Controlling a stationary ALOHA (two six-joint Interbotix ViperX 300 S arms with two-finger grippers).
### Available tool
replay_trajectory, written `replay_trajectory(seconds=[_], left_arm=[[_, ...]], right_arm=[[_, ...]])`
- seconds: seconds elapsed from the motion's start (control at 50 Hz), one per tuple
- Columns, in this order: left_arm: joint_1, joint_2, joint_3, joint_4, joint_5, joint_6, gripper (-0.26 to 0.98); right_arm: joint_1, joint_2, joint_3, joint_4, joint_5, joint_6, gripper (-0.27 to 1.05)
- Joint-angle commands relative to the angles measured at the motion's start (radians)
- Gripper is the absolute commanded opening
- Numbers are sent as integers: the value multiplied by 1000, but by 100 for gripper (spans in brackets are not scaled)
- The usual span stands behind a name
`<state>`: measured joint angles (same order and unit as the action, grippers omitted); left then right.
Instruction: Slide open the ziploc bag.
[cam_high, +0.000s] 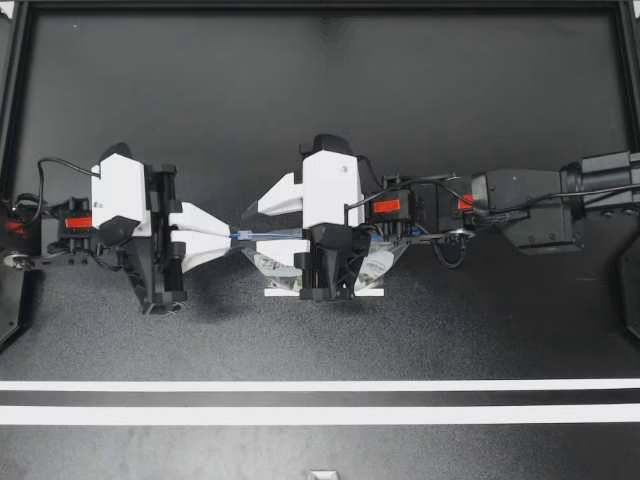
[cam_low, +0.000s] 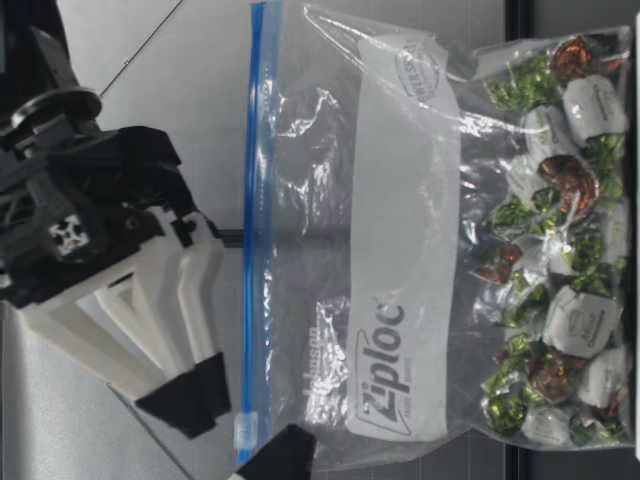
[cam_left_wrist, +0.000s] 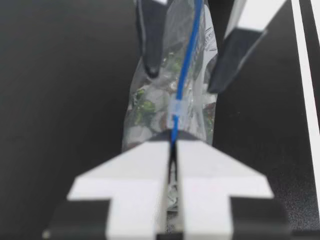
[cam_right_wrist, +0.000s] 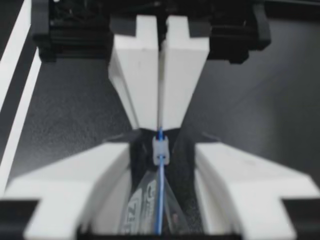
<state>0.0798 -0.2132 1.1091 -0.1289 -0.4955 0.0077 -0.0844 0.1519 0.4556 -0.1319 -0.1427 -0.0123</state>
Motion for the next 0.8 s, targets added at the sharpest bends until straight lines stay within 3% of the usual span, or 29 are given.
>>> replay_trajectory(seconds=[0.0,0.38,0.64,0.78], left_arm=[[0,-8,-21,3,-12,2,-12],[0,-6,-17,3,-11,5,-12],[0,3,-14,3,-11,5,-12],[0,6,-11,3,-12,5,-13]], right_arm=[[3,-6,-26,-2,3,2,51],[2,21,-61,-2,60,2,46],[3,5,-61,-2,78,3,5],[3,-15,-52,-2,117,3,-10]])
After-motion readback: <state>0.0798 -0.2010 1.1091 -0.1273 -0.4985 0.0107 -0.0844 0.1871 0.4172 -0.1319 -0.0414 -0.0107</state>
